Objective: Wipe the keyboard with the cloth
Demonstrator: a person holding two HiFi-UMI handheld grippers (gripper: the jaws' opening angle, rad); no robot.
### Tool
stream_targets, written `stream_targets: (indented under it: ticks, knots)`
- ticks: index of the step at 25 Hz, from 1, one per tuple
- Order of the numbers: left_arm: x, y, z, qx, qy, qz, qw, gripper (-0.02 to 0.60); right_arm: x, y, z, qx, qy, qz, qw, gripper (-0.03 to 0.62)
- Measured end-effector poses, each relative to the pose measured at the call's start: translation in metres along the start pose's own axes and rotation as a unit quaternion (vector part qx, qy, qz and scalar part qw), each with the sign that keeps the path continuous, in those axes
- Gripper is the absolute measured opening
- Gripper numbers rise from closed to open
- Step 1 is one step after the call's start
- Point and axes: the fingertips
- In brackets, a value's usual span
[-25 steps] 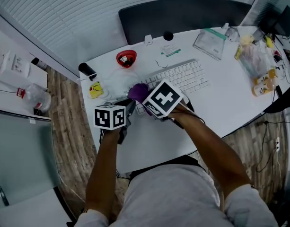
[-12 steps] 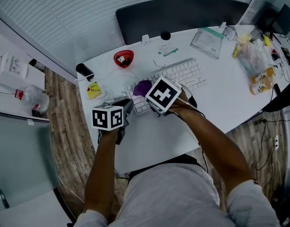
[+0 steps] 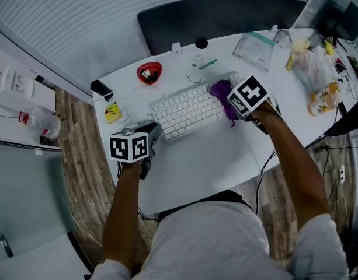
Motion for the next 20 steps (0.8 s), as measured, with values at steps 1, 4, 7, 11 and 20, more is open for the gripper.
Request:
stream_targets:
  ticks: [1,4,7,11,20]
  knots:
    - [0.0,0.0,0.0,0.0,-0.001,0.0,1.0,0.072,0.014,0.004,-0.002,-0.001,0.006,0.011,1.0,0.089]
    - [0.0,0.0,0.0,-0.001,-0.004,0.0,1.0,0.072,0.051,0.015,-0.009,-0.006,0.026,0.038,0.999,0.089]
    - [0.0,0.0,0.001,-0.002,-0.006,0.0,1.0,0.072,0.076,0.025,-0.015,-0.008,0.041,0.062,0.997,0.089]
    - [0.0,-0.001,0.0,-0.003,-0.008,0.001,1.0,0.072,0.079,0.029,-0.024,0.005,0.041,0.077,0.996,0.089]
    - [0.0,-0.001,0.0,0.0,-0.011,0.001,0.9999,0.07,-0.081,-0.01,-0.034,0.087,-0.106,0.065,0.988,0.089]
Point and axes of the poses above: the fingertips, and each gripper's own axes: z forward along the fingers, x to its right, y out of its underside, and after that the axes turned 11 degrees about z, right-handed
